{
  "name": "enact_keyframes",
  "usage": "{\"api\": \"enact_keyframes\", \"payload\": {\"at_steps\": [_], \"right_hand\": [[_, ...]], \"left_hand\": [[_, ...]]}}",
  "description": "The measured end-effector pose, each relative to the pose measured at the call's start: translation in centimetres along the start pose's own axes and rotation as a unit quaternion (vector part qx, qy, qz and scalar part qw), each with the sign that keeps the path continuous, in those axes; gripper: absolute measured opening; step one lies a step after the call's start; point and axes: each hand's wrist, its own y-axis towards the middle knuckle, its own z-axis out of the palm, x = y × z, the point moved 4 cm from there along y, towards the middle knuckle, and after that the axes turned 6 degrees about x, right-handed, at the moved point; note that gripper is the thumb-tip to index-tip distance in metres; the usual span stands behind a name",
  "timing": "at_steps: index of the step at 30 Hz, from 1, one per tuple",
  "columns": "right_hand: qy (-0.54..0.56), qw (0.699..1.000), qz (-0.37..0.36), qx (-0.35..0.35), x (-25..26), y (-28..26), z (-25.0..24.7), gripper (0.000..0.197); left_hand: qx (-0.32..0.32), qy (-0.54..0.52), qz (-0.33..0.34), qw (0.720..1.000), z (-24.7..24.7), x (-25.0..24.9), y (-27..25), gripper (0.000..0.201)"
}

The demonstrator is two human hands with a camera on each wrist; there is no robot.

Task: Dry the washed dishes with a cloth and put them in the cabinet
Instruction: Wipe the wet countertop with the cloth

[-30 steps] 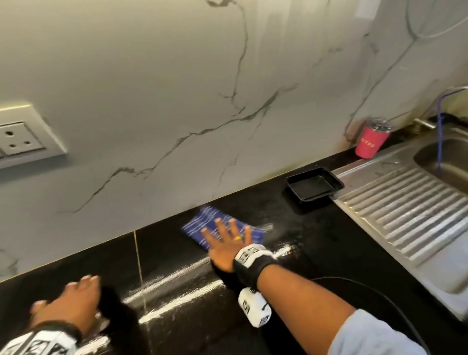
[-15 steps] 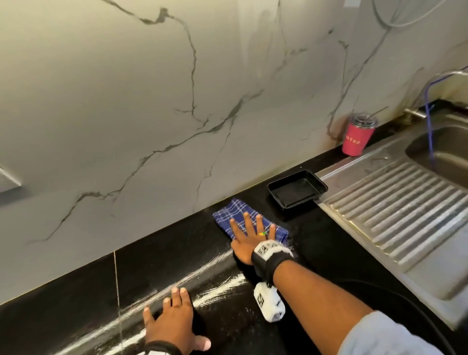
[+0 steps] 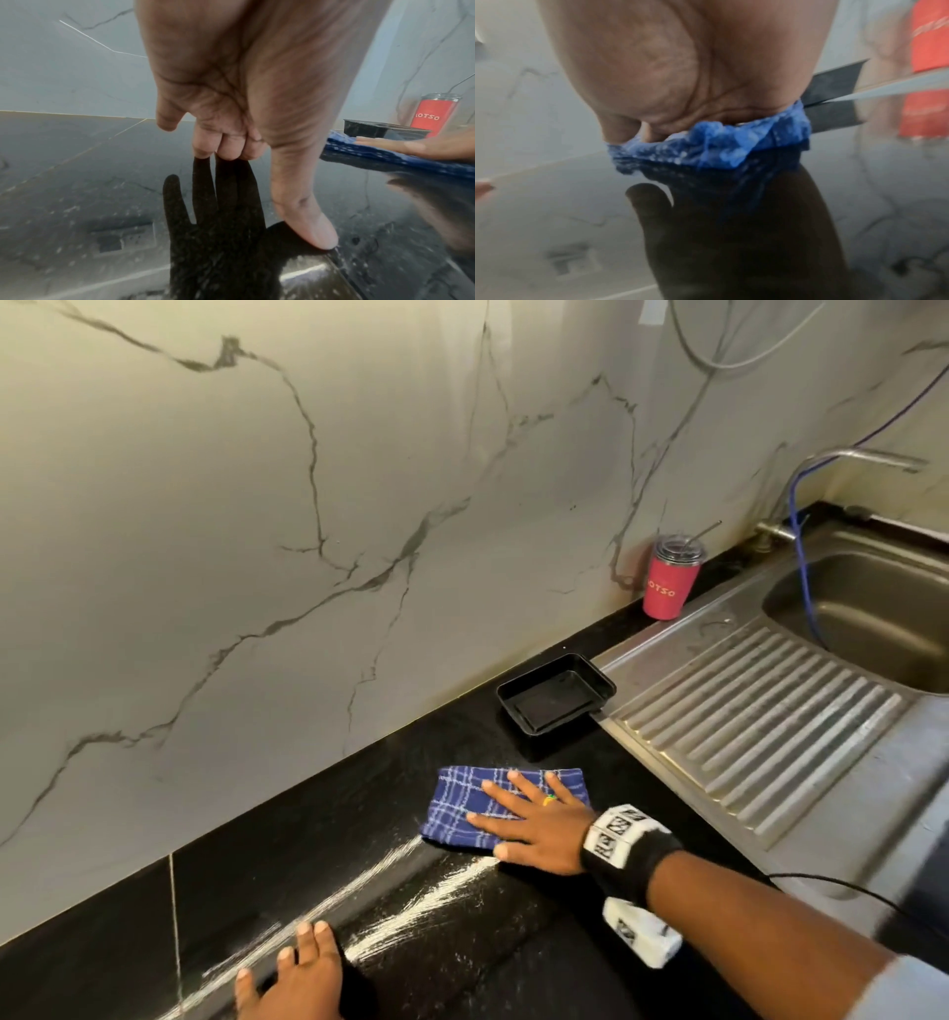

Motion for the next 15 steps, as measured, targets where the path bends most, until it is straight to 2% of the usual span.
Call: {"api": "enact_keyframes", "payload": {"at_steps": [4, 6, 7, 8, 9, 11, 12, 13, 14, 15], "right_hand": [[0.062, 0.998, -0.026, 0.004, -4.7, -1.9, -2.5, 0.046], [0.088, 0.995, -0.042, 0.011, -5.2, -1.9, -3.5, 0.044], [0.134, 0.990, -0.037, 0.001, -5.4, -2.0, -3.8, 0.041], [0.204, 0.978, -0.020, -0.045, -5.6, -2.4, -4.2, 0.035], [0.263, 0.956, 0.013, -0.129, -6.3, -2.9, -4.7, 0.030], [0.274, 0.893, 0.140, -0.329, -8.8, -4.4, -5.8, 0.031], [0.238, 0.870, 0.206, -0.378, -9.8, -4.9, -6.2, 0.040], [0.210, 0.865, 0.259, -0.376, -10.7, -4.9, -6.4, 0.061], [0.204, 0.870, 0.292, -0.341, -11.6, -4.3, -6.4, 0.084], [0.219, 0.876, 0.301, -0.307, -12.1, -3.5, -6.5, 0.099]], "left_hand": [[-0.007, 0.045, -0.006, 0.999, -0.8, -0.5, -0.3, 0.076], [-0.015, 0.073, -0.012, 0.997, -1.5, -0.9, -0.8, 0.070], [-0.017, 0.082, -0.013, 0.996, -1.7, -1.0, -1.0, 0.068], [-0.016, 0.087, -0.011, 0.996, -1.9, -1.1, -1.2, 0.067], [-0.018, 0.090, -0.009, 0.996, -2.1, -1.2, -1.4, 0.067], [-0.025, 0.091, -0.008, 0.996, -2.4, -1.3, -1.5, 0.066], [-0.031, 0.087, -0.007, 0.996, -2.5, -1.4, -1.6, 0.066], [-0.038, 0.083, -0.008, 0.996, -2.7, -1.5, -1.7, 0.064], [-0.043, 0.083, -0.008, 0.996, -2.9, -1.6, -1.8, 0.062], [-0.048, 0.084, -0.005, 0.995, -3.0, -1.8, -1.8, 0.059]]}}
